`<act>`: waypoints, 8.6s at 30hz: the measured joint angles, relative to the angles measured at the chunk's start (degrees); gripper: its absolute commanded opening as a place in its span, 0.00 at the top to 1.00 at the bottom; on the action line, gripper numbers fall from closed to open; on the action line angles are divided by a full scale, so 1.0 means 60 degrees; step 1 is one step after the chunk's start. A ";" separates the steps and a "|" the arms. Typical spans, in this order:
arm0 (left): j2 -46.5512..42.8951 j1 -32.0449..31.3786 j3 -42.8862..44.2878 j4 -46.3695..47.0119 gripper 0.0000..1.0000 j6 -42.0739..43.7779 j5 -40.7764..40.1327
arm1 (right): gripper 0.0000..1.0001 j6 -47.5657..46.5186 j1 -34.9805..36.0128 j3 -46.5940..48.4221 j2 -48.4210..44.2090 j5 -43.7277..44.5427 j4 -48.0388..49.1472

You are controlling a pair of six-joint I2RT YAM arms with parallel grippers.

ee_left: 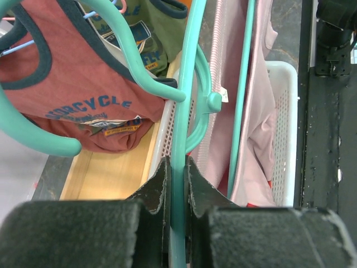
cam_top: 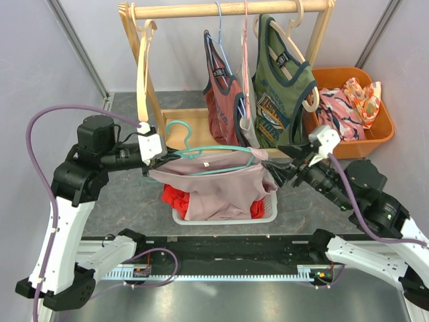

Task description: Remove the tank top from the hanger

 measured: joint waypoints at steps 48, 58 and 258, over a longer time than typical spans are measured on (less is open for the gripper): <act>-0.0382 0.0197 -0.0459 0.0120 0.96 0.0193 -0.0182 | 0.22 0.2572 -0.0025 -0.1508 -0.0525 0.1373 0.0798; -0.0514 0.0197 -0.1228 0.0976 0.98 0.0342 -0.1472 | 0.28 0.3639 -0.0036 -0.2164 -0.3377 0.1625 0.0463; -0.1596 -0.1366 -0.4473 0.2251 0.11 -0.0222 -0.0896 | 1.00 0.0095 -0.0029 0.2430 0.0062 -0.0535 -0.3778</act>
